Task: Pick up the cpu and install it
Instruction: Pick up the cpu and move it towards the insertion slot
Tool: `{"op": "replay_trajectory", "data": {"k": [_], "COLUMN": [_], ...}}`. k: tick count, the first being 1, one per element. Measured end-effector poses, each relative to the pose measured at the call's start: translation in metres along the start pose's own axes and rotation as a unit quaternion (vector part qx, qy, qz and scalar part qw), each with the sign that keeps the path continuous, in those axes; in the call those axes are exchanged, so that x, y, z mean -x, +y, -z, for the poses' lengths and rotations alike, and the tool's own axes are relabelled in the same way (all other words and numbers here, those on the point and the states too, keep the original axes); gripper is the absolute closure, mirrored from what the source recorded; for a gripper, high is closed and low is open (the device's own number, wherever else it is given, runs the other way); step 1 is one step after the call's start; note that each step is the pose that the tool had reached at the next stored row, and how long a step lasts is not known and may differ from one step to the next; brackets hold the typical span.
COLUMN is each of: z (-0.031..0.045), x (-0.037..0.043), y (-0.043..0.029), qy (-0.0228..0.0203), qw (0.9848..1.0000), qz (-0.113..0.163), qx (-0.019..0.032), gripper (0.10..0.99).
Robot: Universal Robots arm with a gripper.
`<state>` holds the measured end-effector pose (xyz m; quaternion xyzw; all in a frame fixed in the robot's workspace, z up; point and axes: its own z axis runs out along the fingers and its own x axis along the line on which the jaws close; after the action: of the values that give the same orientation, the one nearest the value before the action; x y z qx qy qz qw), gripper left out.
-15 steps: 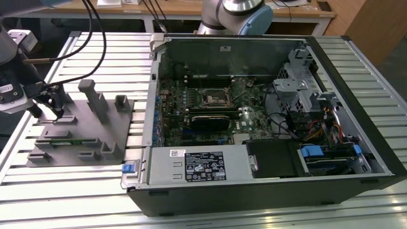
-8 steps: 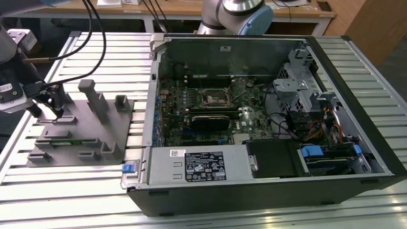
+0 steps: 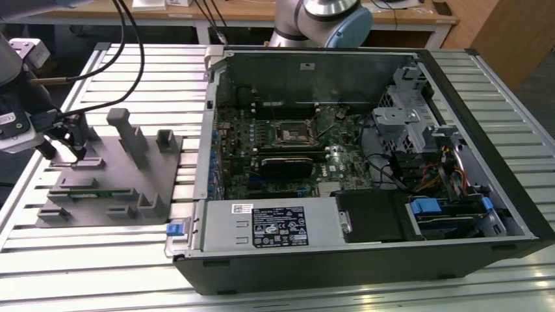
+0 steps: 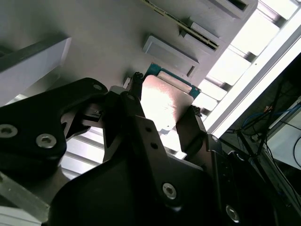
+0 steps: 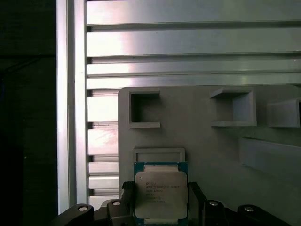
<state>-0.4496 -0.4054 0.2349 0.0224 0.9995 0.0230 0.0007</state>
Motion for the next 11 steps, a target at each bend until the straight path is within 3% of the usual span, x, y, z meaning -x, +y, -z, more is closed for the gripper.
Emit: {"op": "replay_trajectory", "data": {"k": [11], "z": [0.0034], "x": [0.0], "y": [0.0002], "qy": [0.0], "qw": [1.0], "qz": [0.0], "qx": [0.0], "gripper": [0.545]}}
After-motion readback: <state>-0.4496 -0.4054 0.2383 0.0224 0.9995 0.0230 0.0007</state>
